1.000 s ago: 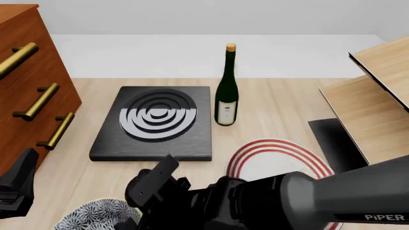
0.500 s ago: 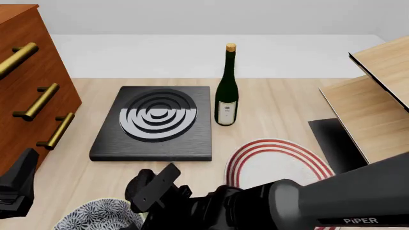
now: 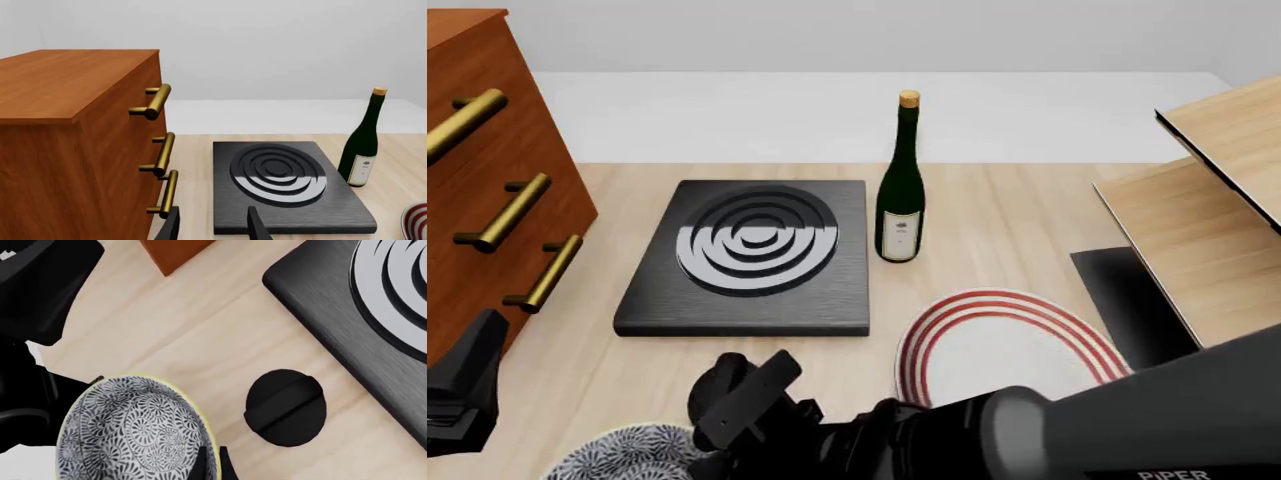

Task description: Pick up the akita bowl and put it on the plate.

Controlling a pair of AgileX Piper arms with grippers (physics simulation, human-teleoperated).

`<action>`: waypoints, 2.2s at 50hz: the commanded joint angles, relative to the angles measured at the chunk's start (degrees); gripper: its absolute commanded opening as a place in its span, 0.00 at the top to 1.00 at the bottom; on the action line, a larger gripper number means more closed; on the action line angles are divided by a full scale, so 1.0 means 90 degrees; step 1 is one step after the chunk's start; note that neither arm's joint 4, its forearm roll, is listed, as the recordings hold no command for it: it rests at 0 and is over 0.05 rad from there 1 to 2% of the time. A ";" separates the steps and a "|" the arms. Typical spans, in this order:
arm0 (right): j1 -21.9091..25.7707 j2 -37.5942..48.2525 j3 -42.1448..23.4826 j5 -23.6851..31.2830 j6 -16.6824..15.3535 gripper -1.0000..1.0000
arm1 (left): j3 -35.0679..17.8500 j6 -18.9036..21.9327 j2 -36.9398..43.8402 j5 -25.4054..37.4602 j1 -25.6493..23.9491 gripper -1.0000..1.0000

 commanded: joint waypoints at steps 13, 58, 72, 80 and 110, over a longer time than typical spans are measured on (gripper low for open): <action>-0.0413 -0.0972 -0.0024 0.0743 -0.0606 1.00 | 0.0000 -0.0003 0.0000 0.0003 0.0003 0.00; -0.2311 -0.2672 -0.0333 0.2245 -0.1243 1.00 | -0.0026 0.0002 0.0091 -0.0147 0.0002 0.00; -0.3010 -0.3161 -0.0129 0.2541 -0.1384 1.00 | -0.0025 -0.0002 0.0097 -0.0148 -0.0001 0.00; -0.3378 -0.3299 -0.0089 0.2672 -0.1424 1.00 | -0.0034 -0.0004 0.0100 -0.0139 -0.0003 0.00; -0.4273 -0.3318 0.0516 0.2393 -0.1538 1.00 | -0.0017 -0.0013 0.0160 -0.0192 -0.0004 0.00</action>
